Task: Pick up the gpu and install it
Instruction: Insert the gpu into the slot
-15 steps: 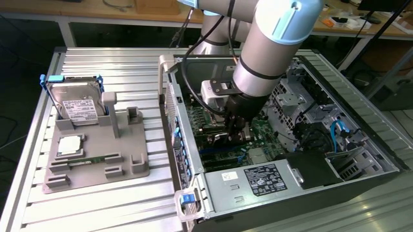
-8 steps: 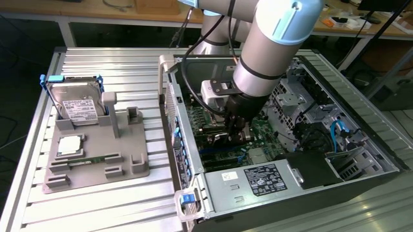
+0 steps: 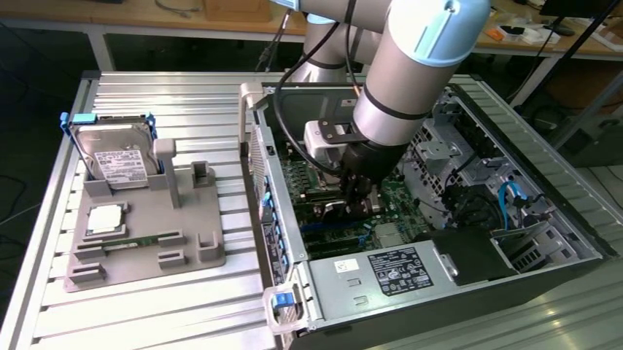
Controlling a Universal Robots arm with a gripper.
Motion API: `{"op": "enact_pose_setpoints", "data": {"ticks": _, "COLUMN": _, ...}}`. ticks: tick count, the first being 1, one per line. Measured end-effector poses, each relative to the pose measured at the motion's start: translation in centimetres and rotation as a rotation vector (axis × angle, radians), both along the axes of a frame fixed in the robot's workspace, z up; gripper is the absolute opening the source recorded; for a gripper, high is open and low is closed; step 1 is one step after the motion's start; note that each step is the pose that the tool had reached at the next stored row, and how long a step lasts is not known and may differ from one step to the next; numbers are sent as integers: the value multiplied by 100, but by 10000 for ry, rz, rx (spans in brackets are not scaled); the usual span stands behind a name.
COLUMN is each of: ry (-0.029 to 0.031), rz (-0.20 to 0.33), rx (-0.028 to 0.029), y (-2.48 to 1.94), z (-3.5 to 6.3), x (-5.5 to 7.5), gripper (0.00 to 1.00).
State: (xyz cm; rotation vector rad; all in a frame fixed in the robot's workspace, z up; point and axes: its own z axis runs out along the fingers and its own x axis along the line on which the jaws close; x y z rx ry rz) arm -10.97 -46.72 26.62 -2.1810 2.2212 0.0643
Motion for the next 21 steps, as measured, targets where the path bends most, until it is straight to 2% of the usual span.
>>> {"op": "enact_pose_setpoints", "data": {"ticks": 6, "ry": 4, "rz": 0, "rx": -2, "y": -1, "z": -2, "x": -41, "gripper": 27}}
{"op": "enact_pose_setpoints", "data": {"ticks": 21, "ry": 1, "rz": 1, "rx": 6, "y": -1, "z": -40, "x": -42, "gripper": 27}}
